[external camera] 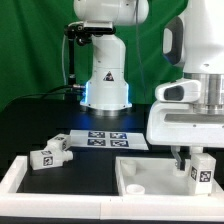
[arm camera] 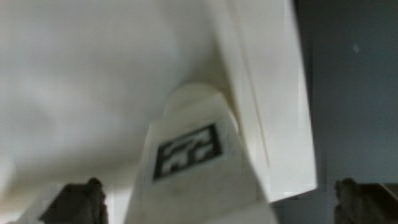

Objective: Assemble one leg

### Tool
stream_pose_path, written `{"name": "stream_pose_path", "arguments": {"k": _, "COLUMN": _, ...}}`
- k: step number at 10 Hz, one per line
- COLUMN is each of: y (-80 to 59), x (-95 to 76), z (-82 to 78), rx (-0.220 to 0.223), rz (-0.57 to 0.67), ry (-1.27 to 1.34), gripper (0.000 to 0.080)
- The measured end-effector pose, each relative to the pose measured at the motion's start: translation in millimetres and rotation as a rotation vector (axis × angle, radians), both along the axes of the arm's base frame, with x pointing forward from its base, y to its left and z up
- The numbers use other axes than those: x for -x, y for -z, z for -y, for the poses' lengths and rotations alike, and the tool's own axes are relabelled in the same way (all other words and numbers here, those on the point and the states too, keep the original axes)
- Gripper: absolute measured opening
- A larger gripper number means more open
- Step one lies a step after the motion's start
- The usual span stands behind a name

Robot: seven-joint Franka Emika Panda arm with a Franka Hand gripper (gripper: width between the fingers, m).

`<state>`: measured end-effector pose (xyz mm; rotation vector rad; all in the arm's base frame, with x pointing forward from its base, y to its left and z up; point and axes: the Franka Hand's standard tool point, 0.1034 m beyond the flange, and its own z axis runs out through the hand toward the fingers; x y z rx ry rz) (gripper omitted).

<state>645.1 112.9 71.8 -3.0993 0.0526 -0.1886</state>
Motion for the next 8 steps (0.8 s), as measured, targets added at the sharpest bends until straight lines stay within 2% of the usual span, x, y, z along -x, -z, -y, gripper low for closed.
{"name": "stream_pose_path", "arguments": {"k": 2, "y": 0.4, "x": -0.3, "z": 1.3, "rx": -0.002, "rz": 0.001, "ry": 0.011, "gripper": 0.0649}}
{"name": "stream_pose_path", "arguments": {"k": 4, "y": 0.6, "x": -0.3, "z": 1.5, "rx": -0.003, "rz": 0.000, "ry": 0.020, "gripper": 0.0387}}
{"name": "stream_pose_path", "arguments": {"k": 5, "y": 0.9, "x": 0.1, "z": 1.2, "rx": -0.019, "rz": -0.005, "ry": 0.133, "gripper": 0.0284}}
{"name": "stream_pose_path", "arguments": {"k": 6, "y": 1.0, "x": 0.0, "z": 1.6, "rx": -0.025, "rz": -0.006, "ry": 0.176, "gripper": 0.0284}}
{"name": "stream_pose_path", "arguments": {"k": 8, "y": 1.5, "x": 0.2, "z": 3.4, "rx": -0.046, "rz": -0.014, "ry": 0.448, "gripper": 0.0285}}
